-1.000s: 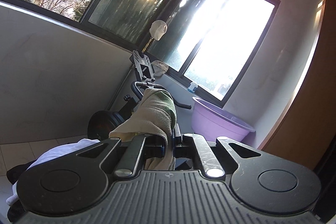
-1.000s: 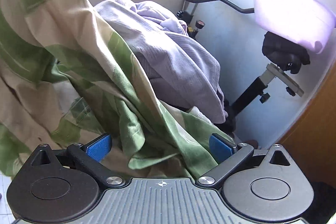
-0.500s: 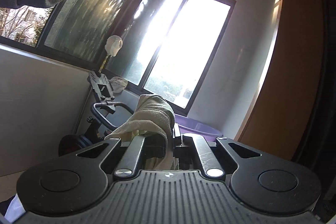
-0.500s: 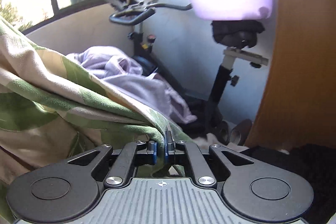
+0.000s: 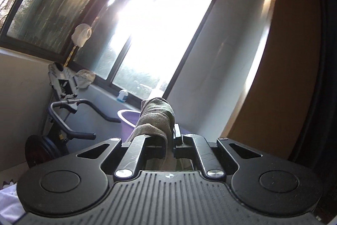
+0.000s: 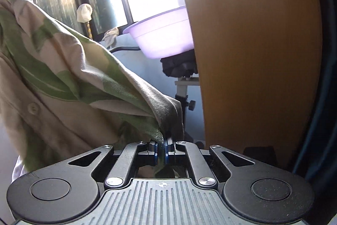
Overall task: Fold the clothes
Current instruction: 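Close the right tool on the shirt fabric while the left tool holds it up, then lower the green-and-beige shirt onto the pile and open both tools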
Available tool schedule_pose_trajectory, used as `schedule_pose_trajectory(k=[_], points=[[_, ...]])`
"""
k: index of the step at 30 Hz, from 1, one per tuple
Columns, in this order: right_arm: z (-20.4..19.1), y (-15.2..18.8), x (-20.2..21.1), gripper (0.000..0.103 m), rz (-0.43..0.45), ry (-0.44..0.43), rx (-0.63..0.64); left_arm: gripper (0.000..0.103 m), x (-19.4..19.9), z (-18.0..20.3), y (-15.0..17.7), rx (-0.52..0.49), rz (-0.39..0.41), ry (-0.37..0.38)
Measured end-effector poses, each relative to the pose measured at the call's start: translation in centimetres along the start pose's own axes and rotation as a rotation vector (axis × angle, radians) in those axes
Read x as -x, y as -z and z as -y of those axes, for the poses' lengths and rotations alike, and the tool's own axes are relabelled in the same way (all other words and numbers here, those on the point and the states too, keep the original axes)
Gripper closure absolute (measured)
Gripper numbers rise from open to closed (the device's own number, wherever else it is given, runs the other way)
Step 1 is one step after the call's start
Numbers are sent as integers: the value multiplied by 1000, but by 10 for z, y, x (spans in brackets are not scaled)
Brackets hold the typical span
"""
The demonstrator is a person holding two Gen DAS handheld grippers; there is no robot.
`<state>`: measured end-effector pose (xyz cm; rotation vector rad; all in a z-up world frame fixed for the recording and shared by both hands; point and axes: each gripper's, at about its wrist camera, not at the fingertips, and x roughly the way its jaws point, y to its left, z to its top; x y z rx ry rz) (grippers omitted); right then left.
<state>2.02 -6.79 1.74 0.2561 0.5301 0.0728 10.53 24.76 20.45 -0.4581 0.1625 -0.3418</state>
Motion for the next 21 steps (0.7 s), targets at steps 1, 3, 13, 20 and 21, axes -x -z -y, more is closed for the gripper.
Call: schedule_pose_trajectory(k=[1,3,13,20,21], points=[[-5,6,-1,98,-20,-32,17,97,-4,-13,7,-1,-35,-76],[-22,21,-2,98,-71,-102,68,97,-6,-43,21,5,-97,-200],[-126,90,-52,98,-391,-423,322,96,29,-160,63,81,-210,-496],[-155,130,-89,97,-548,-421,364,95,44,-174,80,46,-280,-510],[-156,131,-93,97,-553,-417,366,94,42,-174,81,33,-294,-507]])
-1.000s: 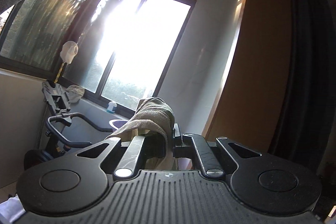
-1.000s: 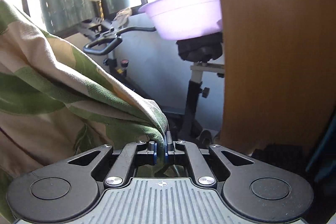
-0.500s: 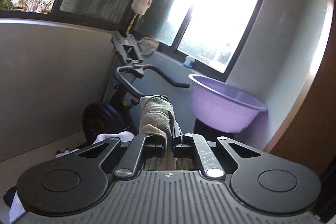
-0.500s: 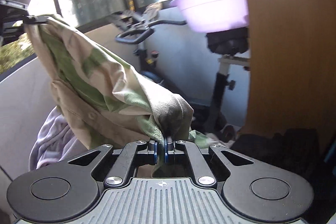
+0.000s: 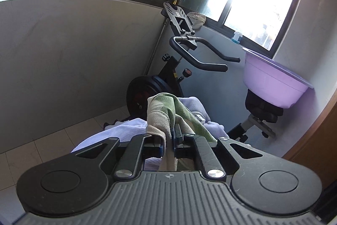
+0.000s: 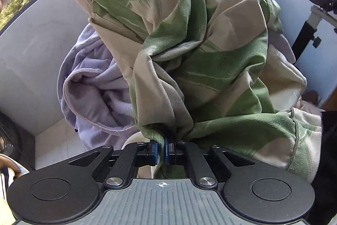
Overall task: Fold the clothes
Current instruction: 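Lower the green-and-beige shirt onto the pile and open both tools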
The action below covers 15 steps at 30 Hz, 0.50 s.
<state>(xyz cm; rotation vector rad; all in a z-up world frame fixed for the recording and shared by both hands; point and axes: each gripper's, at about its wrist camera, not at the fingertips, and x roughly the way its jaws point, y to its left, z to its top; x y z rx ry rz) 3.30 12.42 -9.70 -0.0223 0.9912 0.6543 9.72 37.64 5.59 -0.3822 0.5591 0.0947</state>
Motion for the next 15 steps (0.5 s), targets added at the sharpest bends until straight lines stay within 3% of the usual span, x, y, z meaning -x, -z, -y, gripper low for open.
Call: schedule_pose_trajectory(k=[6,10,12,13,15], points=[[3,4,-3,87,6,-6,-18,72,-12,2,4,-37,-50,-20],[2,3,12,74,31,-1,-57,42,-19,8,4,-34,-78,-38],[1,-1,24,69,54,10,-70,37,-23,13,2,-46,-98,-43],[3,-5,32,66,77,10,-80,37,-23,17,1,-60,-104,-43],[9,-13,50,45,142,19,-102,31,-23,26,-1,-92,-112,-46]])
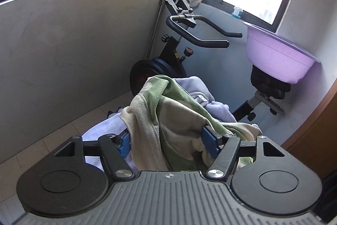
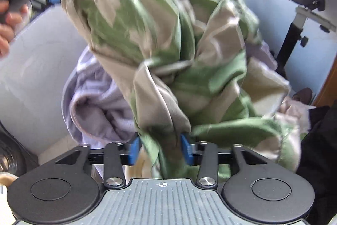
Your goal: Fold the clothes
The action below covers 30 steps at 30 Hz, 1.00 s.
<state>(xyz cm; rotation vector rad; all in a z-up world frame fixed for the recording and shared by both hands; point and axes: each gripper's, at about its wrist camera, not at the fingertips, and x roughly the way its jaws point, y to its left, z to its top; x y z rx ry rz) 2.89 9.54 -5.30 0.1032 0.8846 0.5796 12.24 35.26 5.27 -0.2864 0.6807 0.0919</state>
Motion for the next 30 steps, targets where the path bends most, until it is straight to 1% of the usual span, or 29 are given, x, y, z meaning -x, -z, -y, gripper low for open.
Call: schedule_pose_trajectory(k=[2,5,8,9,10,11,13,17,19,26,30], points=[[7,-9,14,42,67,33,-15,29,0,9,-2,-31,-3,-4],[23,-16,23,37,110,92,-41,26,0,20,-5,-55,-8,1],[47,-9,11,38,70,167,-78,23,-1,26,-8,-55,-12,19],[51,-3,4,41,56,187,-91,20,-1,27,-8,-52,-13,30],[55,4,-4,44,44,206,-104,11,0,28,-9,-44,-15,53],[57,11,-12,48,28,213,-113,8,1,28,-9,-37,-16,76],[52,22,-23,48,-1,214,-94,7,4,32,-10,-40,-8,99],[40,32,-36,47,-19,234,-35,2,0,47,-10,-136,-17,117],[43,30,-36,47,-25,225,-54,2,-5,54,-7,-182,-21,110],[39,28,-33,47,-37,230,-55,2,-25,60,-4,-173,-53,78],[39,30,-32,46,-36,229,-63,1,-29,61,-3,-196,-65,69]])
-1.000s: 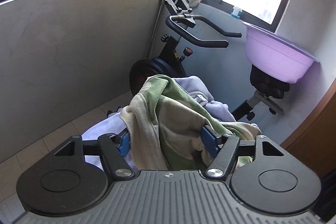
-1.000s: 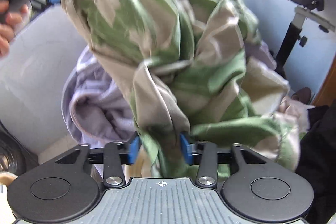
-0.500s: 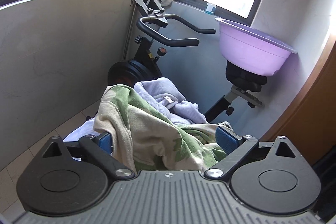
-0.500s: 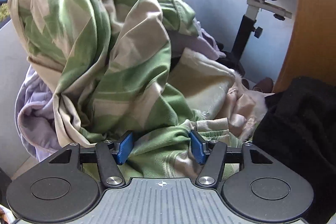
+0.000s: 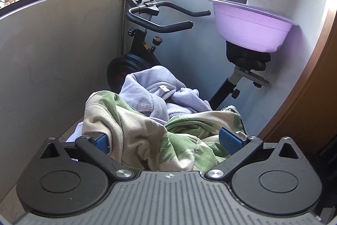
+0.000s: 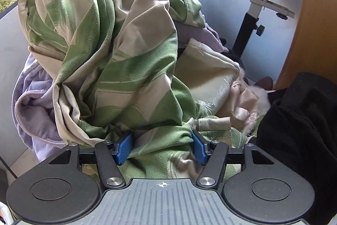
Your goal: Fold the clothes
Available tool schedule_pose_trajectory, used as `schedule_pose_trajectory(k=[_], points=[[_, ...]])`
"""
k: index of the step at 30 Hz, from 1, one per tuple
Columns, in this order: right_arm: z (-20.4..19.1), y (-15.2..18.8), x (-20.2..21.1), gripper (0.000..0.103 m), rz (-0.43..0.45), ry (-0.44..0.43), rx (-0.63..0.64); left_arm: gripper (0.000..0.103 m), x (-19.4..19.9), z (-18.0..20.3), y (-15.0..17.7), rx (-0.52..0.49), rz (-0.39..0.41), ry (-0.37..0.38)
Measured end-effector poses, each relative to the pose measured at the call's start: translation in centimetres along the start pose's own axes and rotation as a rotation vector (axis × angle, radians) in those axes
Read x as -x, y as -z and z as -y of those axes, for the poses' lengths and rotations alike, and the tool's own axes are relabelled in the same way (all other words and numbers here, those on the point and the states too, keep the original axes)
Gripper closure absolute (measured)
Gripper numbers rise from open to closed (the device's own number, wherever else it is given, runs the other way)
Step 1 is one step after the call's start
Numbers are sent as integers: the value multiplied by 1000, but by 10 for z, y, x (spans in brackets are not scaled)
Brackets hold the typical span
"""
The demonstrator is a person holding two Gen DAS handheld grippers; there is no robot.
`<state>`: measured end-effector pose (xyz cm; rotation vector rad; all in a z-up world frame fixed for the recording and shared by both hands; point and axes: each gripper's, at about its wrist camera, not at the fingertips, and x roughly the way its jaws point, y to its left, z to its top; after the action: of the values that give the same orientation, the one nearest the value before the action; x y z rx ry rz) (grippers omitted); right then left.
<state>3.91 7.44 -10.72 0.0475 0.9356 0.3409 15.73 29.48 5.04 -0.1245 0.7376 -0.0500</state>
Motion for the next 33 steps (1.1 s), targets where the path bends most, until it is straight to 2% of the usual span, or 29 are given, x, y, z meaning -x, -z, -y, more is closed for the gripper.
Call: schedule_pose_trajectory(k=[4,6,9,13,16,18,22,26,30,33], points=[[-4,0,2,45,0,5,8,1,-4,0,1,-28,-14,-15],[-10,2,5,40,2,8,41,1,-2,2,1,-67,-12,-16],[-21,9,9,35,2,20,116,1,1,9,-6,-158,-5,13],[-31,16,12,29,10,36,182,1,-5,22,-11,-217,-21,58],[-33,17,13,26,26,46,207,1,-24,36,1,-283,-57,36],[-29,17,15,19,35,45,197,1,-41,43,14,-331,-85,-12],[-18,15,24,9,77,50,155,1,-57,49,37,-397,-101,-61],[-8,10,28,1,113,80,109,1,-57,37,41,-327,-108,-38],[1,5,23,1,115,96,81,1,-62,20,38,-211,-148,-8],[5,5,11,1,67,111,67,0,-63,15,40,-196,-154,-4]])
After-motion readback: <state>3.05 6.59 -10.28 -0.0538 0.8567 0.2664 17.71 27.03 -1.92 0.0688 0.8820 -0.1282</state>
